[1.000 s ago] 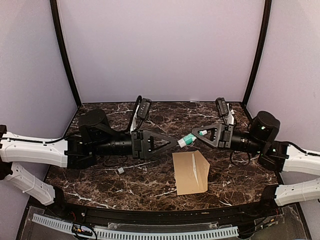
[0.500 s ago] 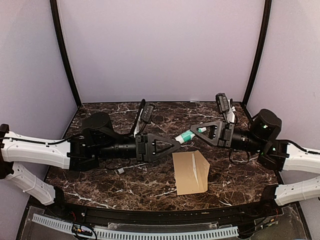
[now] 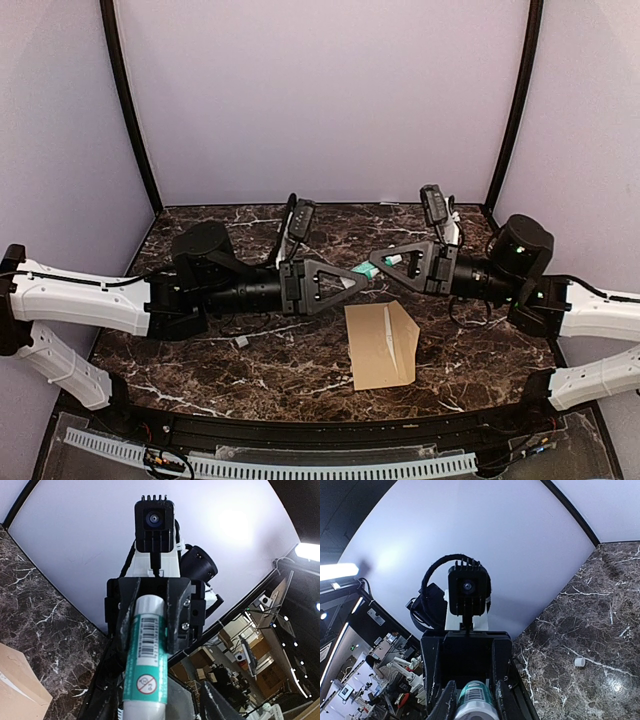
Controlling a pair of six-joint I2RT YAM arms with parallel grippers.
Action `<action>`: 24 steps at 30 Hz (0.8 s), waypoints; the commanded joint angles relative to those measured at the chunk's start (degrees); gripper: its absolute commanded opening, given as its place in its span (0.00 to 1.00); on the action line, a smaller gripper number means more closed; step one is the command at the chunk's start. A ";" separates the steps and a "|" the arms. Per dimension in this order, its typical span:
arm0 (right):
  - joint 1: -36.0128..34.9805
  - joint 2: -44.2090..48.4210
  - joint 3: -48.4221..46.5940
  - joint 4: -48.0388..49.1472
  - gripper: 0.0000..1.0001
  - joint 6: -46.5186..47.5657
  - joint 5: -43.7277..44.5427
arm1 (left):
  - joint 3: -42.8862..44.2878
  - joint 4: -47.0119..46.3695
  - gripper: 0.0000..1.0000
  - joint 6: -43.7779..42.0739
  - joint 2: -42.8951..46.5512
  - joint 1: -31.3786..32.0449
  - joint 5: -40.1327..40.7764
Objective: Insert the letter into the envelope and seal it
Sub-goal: Unscrew the solid glue.
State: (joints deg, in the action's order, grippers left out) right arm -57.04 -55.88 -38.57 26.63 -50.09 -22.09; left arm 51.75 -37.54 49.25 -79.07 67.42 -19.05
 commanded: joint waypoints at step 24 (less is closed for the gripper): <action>-0.06 6.68 -1.49 -17.58 0.84 8.84 6.98 | -2.90 11.68 0.00 -0.85 3.99 0.26 -1.44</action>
State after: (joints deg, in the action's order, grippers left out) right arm -57.34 -50.54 -37.58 17.47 -46.15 -18.90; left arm 49.43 -32.77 51.20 -78.76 67.46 -19.09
